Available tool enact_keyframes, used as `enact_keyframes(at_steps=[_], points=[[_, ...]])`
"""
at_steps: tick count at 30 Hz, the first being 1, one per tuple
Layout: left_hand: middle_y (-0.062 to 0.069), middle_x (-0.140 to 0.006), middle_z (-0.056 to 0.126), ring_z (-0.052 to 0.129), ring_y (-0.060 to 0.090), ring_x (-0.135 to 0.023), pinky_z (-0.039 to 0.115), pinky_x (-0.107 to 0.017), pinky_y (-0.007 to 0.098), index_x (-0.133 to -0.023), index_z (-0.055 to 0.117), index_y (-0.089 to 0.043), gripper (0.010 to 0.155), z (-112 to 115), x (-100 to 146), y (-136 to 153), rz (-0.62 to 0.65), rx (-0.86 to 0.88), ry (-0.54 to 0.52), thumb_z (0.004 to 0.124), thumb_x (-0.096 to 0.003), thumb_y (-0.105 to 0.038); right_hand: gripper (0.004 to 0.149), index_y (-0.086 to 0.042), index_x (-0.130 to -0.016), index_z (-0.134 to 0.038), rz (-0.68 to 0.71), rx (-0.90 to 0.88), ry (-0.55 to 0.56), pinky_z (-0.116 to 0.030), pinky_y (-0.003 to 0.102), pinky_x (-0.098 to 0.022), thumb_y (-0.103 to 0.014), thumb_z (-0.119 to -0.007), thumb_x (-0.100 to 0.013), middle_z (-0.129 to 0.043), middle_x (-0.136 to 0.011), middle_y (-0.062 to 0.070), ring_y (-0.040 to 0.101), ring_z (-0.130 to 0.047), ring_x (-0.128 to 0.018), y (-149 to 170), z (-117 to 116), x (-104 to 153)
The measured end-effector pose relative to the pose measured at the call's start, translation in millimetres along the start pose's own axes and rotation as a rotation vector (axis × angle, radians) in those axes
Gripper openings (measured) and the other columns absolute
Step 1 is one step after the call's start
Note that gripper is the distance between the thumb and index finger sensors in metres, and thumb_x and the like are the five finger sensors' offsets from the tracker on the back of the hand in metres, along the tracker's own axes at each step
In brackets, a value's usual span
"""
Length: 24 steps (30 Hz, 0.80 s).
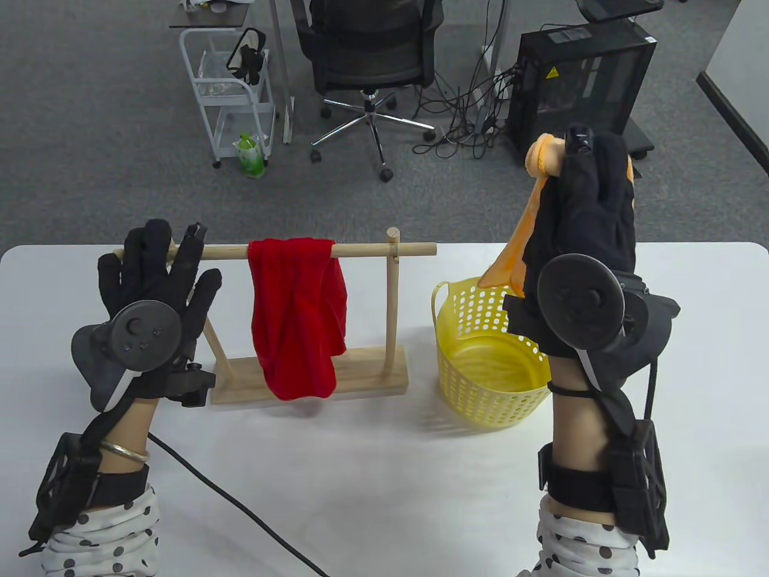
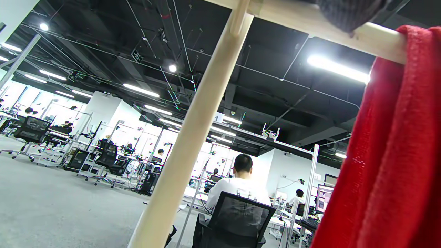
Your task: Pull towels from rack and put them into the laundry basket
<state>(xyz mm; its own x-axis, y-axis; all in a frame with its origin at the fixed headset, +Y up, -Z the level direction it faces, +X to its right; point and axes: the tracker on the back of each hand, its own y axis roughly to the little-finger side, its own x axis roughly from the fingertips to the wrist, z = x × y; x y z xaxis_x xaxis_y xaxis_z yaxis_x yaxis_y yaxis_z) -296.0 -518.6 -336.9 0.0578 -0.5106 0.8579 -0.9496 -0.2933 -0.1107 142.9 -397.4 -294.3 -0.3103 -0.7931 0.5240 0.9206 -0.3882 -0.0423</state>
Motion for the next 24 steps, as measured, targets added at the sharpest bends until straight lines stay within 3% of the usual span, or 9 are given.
enact_keyframes(at_steps=[17, 24], points=[[-0.004, -0.133, 0.036, 0.028, 0.02, -0.124, 0.013, -0.093, 0.051, -0.123, 0.052, -0.046, 0.062, 0, 1, 0, 0.002, -0.003, 0.0, 0.061, -0.0622, -0.059, 0.052, -0.024, -0.113, -0.059, -0.003, 0.06, -0.333, -0.058, 0.039, -0.081, -0.036, -0.063, -0.062, -0.053, -0.116, 0.014, 0.015, -0.086, -0.093, 45, -86, 64], [-0.004, -0.133, 0.035, 0.028, 0.02, -0.124, 0.012, -0.093, 0.051, -0.122, 0.052, -0.046, 0.062, 0, 1, 0, 0.0, -0.005, 0.001, 0.061, -0.0623, -0.059, 0.056, -0.022, -0.115, -0.056, -0.017, 0.133, -0.542, -0.056, 0.048, -0.079, -0.04, -0.062, -0.063, -0.049, -0.118, 0.018, 0.024, -0.084, -0.093, 58, -108, 85]])
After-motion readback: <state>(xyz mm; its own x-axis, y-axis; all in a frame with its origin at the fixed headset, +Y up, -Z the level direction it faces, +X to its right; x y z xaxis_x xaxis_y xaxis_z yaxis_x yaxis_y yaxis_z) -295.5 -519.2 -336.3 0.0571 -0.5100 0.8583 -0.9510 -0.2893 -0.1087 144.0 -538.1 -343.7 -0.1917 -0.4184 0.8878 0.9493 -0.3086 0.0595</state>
